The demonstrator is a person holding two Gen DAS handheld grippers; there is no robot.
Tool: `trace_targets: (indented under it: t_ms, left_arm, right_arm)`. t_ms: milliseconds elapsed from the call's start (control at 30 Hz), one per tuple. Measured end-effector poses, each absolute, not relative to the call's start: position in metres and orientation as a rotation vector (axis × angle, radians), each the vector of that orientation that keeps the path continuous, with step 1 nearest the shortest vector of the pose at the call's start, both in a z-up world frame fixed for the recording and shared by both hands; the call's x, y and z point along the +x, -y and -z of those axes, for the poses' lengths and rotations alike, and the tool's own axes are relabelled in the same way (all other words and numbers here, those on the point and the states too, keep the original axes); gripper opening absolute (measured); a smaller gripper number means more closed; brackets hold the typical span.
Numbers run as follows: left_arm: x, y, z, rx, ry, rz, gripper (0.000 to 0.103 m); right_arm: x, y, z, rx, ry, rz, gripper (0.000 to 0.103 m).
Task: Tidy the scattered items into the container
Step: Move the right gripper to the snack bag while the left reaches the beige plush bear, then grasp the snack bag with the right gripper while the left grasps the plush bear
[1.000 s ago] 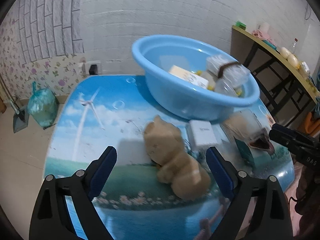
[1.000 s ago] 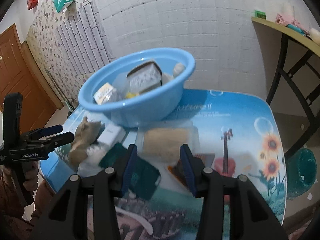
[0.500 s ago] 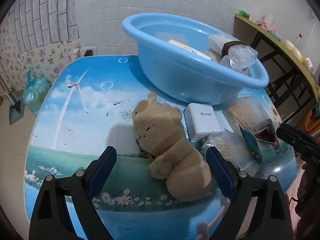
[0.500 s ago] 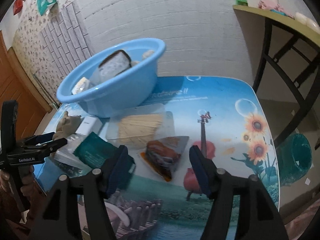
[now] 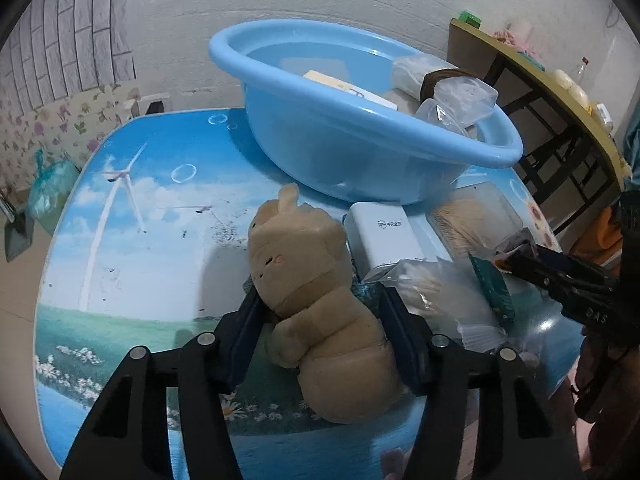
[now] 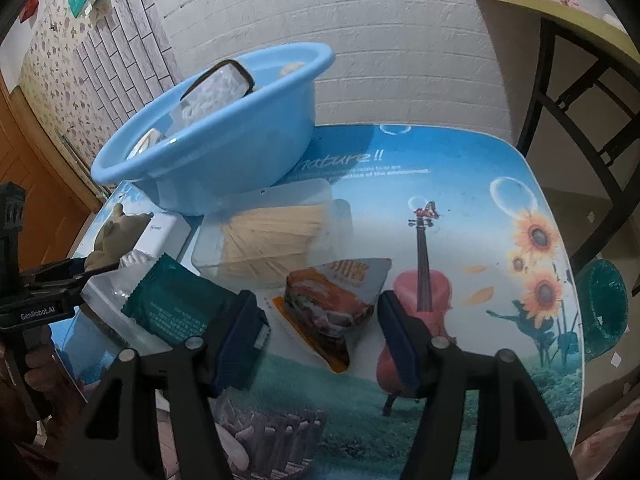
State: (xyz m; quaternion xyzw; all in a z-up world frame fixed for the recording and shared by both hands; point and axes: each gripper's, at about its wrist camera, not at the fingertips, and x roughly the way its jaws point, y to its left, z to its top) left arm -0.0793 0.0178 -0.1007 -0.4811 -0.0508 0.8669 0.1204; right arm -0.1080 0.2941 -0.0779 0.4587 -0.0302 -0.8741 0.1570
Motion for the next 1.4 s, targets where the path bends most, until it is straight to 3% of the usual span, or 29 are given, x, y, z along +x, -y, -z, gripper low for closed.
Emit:
trace_targets:
  t_ms: [33, 167, 900, 1133, 1267, 1400]
  left_arm:
    - [-0.078, -0.017, 0.099, -1.401, 0.138, -2.543, 0.057]
    - [-0.071, -0.01, 0.091, -1.377, 0.13, -2.571, 0.053]
    - [-0.013, 0.014, 0.09, -1.427, -0.015, -2.68, 0.055]
    - [-0.01, 0.018, 0.094, -1.43, 0.001, -2.701, 0.055]
    - [-0.011, 0.019, 0.097, -1.44, 0.011, -2.707, 0.064]
    - [-0.011, 0.018, 0.101, -1.429, 0.008, -2.707, 0.068]
  right_arm:
    - [-0.108, -0.293, 0.079, 1.319, 0.065, 2.512, 0.042]
    - [-0.104, -0.297, 0.078, 1.318, 0.094, 2.494, 0.038]
    - [-0.049, -0.305, 0.066, 1.292, 0.039, 2.53, 0.038]
    - [-0.043, -0.307, 0.071, 1.309, 0.023, 2.54, 0.042]
    - [-0.043, -0.303, 0.069, 1.293, -0.016, 2.551, 0.053]
    - [-0.042, -0.298, 0.069, 1.283, -0.054, 2.56, 0.055]
